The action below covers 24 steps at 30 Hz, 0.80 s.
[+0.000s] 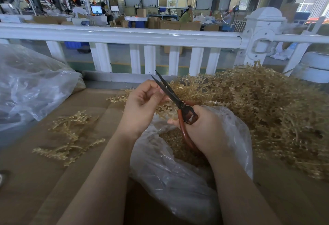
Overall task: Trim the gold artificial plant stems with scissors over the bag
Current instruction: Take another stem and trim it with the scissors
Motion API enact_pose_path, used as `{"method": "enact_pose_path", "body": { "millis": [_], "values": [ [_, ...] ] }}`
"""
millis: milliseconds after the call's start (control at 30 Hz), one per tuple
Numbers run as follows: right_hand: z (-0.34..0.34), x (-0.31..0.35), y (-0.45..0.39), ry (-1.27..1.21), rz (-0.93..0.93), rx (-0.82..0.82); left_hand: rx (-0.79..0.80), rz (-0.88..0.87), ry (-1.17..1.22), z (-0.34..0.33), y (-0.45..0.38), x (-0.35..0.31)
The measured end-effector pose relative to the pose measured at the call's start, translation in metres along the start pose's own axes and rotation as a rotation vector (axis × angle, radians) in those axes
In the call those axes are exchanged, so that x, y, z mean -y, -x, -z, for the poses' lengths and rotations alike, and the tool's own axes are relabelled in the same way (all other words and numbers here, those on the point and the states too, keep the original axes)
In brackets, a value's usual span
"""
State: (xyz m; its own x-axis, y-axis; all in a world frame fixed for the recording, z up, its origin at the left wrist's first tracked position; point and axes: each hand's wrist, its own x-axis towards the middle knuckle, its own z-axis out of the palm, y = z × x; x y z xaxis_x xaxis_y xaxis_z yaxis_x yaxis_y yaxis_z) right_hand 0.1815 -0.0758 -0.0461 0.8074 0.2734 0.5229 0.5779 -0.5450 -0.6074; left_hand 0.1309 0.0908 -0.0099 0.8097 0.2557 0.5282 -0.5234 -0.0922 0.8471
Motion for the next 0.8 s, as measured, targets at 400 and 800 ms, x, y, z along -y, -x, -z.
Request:
{"method": "enact_pose_path", "body": {
  "millis": [400,800],
  "values": [
    [0.0044,0.0053,0.0012,-0.077,-0.032,0.038,-0.059,0.035,0.027,0.0015,0.0005,-0.0010],
    [0.0068,0.0071,-0.0018,-0.466,-0.211,0.083,-0.223,0.190,-0.005,0.0039,-0.0039,0.0003]
  ]
}}
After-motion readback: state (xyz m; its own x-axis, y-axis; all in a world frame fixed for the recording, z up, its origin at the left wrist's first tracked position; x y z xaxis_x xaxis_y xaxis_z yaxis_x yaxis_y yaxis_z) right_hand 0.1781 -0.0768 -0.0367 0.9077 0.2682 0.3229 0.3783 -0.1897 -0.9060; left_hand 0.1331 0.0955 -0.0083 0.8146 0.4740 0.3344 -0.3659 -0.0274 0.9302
